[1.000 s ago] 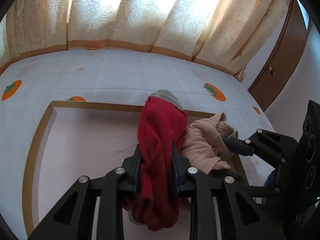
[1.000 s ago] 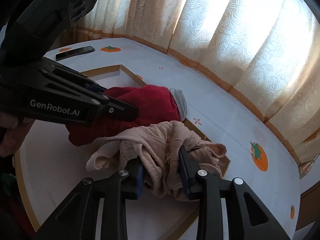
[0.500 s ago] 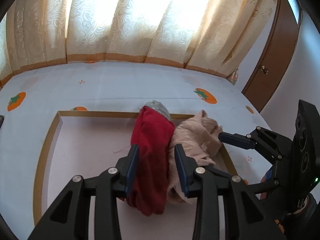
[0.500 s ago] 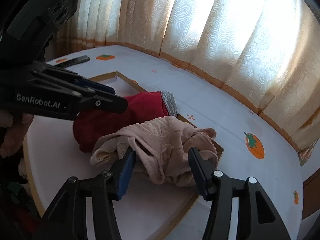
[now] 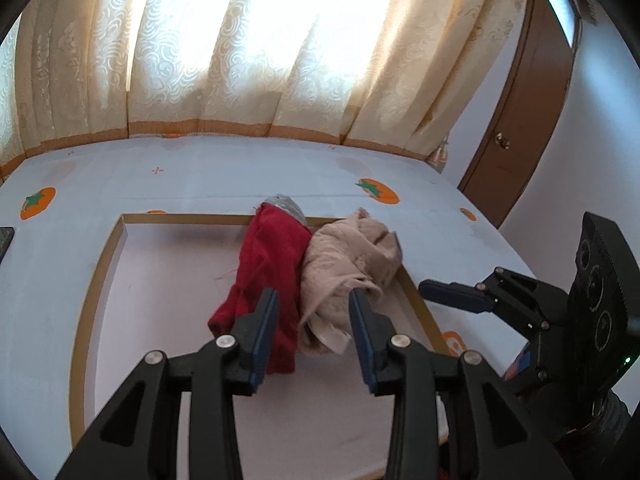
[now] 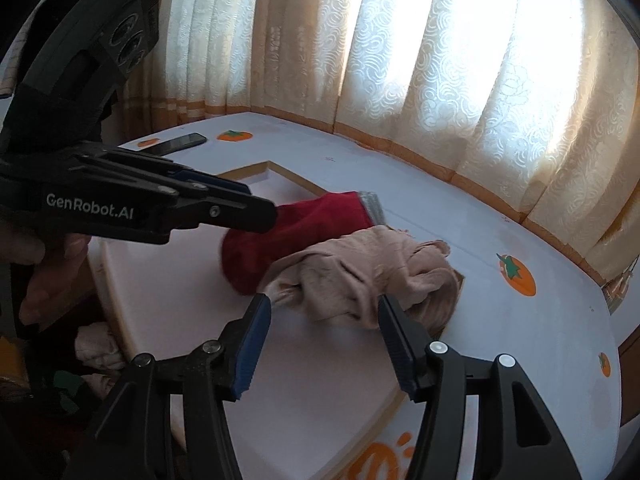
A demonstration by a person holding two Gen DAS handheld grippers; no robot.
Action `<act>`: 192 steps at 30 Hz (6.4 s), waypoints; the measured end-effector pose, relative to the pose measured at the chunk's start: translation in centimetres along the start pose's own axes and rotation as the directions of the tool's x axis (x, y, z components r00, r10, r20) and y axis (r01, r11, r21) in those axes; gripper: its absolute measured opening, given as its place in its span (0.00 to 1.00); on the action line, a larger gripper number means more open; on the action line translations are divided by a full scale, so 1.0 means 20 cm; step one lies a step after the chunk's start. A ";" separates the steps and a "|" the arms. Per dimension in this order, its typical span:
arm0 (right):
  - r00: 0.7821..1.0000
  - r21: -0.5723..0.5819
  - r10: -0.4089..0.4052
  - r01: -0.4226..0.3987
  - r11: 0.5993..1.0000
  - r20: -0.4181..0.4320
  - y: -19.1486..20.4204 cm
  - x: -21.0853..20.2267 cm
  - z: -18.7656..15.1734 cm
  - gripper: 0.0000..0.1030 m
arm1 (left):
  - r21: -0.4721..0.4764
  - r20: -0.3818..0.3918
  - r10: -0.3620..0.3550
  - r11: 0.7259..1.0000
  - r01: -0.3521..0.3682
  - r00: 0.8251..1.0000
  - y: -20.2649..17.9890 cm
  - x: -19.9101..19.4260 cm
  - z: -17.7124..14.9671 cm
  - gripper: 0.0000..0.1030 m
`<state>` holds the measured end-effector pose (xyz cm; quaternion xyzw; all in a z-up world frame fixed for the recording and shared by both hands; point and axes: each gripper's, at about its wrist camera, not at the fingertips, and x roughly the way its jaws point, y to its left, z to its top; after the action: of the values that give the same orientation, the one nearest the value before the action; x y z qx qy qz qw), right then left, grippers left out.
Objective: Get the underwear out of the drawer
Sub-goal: 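Lower the red garment with the left tool while the right tool lowers the pink garment into the tray, then open both tools and lower them back toward the open drawer, then close the left tool on the pale pink garment while the right tool grasps the green-black garment, then lift the pale pink garment with the left tool while the right tool lifts the green-black garment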
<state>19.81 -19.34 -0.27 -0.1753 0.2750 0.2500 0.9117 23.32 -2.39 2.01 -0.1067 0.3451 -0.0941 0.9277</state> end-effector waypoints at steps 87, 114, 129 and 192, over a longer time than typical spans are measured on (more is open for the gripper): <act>0.812 -0.083 0.402 -0.476 0.875 -0.423 1.18 0.25 -0.53 0.63 | -0.179 -0.097 0.134 0.972 -0.149 0.986 0.46 -0.53 -0.96 0.53; 0.837 0.144 0.491 -0.470 0.871 -0.240 0.92 0.17 -0.56 0.26 | -0.103 -0.194 0.186 0.973 -0.209 0.963 0.44 -0.39 -1.00 0.57; 0.909 0.235 0.355 -0.303 0.923 -0.220 0.71 0.19 -0.61 0.26 | 0.132 -0.335 0.305 0.952 -0.277 0.891 0.34 -0.14 -1.01 0.57; 0.875 0.266 0.471 -0.430 0.863 -0.110 0.64 0.15 -0.72 0.23 | 0.183 -0.170 0.343 0.932 -0.312 0.924 0.26 -0.22 -1.06 0.17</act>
<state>8.91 -14.46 -15.72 -0.0186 0.4133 0.4066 0.8146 6.62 0.91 -12.39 0.0338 0.4411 0.0262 0.8965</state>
